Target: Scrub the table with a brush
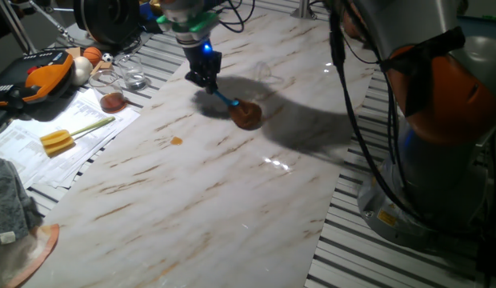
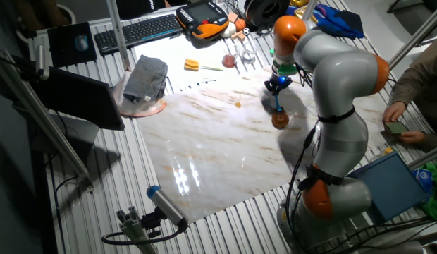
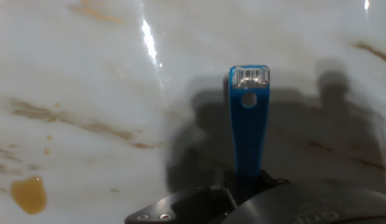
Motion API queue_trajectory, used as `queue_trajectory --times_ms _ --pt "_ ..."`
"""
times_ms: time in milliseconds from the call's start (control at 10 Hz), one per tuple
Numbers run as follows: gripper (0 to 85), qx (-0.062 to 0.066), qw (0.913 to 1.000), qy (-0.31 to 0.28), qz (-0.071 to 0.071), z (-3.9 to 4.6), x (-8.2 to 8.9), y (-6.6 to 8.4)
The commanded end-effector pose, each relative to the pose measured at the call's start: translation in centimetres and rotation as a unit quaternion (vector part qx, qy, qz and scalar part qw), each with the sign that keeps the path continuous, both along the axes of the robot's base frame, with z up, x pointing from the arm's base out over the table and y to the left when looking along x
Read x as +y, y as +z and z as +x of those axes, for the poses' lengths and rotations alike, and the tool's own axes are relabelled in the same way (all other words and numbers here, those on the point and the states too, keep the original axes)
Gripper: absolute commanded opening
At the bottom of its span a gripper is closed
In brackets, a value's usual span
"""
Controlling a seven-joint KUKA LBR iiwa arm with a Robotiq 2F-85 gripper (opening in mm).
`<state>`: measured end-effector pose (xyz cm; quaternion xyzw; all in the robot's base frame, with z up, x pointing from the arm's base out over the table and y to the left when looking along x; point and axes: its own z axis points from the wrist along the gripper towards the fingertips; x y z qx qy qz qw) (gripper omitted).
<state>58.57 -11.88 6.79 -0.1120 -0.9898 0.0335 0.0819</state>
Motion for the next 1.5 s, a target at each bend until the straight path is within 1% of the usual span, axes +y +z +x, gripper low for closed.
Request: queue_trajectory --times_ms 0,200,300,400,500,700,800,900,1200,1400 --pt "0.0 0.003 0.9968 -0.08 0.001 0.22 0.2 0.3" --pt "0.0 0.008 0.9946 -0.103 0.005 0.49 0.0 1.3" --pt "0.0 0.01 0.9926 -0.12 0.017 0.49 -0.3 1.8" --pt "0.0 0.01 0.9892 -0.144 0.025 0.41 -0.5 2.3" --pt "0.0 0.004 0.9865 -0.162 0.023 0.31 -0.3 2.4" --pt "0.0 -0.007 0.9811 -0.189 0.038 0.31 -0.2 2.2" --pt "0.0 -0.011 0.9775 -0.207 0.037 0.32 -0.1 2.2" --pt "0.0 -0.011 0.972 -0.232 0.037 0.34 -0.1 2.1" --pt "0.0 -0.013 0.9591 -0.281 0.03 0.33 0.1 2.2" --pt "0.0 -0.011 0.9502 -0.31 0.029 0.25 0.3 2.5"
